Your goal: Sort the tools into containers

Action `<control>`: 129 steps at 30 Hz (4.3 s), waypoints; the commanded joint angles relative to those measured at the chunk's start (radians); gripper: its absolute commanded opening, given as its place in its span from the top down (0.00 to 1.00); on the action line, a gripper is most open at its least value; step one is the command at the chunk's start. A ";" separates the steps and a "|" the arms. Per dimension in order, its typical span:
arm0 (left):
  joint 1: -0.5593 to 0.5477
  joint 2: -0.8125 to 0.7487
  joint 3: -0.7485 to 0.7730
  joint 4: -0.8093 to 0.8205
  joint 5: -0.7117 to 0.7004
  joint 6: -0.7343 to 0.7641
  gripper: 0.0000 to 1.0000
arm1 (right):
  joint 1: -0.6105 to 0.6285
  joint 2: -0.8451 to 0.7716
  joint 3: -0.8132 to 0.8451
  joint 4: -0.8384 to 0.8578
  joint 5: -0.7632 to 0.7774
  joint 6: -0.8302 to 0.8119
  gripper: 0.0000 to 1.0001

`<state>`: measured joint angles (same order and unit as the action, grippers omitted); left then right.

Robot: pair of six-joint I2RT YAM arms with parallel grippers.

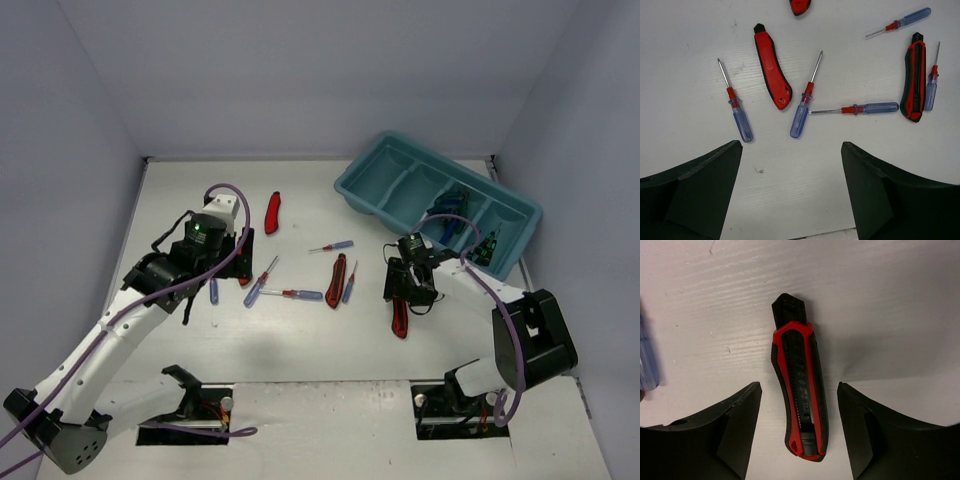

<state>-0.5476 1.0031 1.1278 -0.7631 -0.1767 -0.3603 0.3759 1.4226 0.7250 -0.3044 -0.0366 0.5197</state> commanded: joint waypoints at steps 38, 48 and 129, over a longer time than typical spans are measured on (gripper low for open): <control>0.012 -0.064 0.007 -0.003 0.009 -0.079 0.23 | -0.296 0.657 1.166 -0.022 0.018 -0.045 0.90; 0.012 -0.068 0.000 -0.004 0.015 -0.103 0.23 | -0.271 0.668 1.203 -0.023 0.074 -0.062 0.58; 0.029 0.162 0.060 -0.034 -0.018 -0.189 0.23 | -0.243 0.549 1.073 -0.035 0.175 -0.075 0.91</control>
<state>-0.5300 1.0983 1.0985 -0.8269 -0.1734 -0.5081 0.1686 1.8555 1.7145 -0.3364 0.2573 0.5230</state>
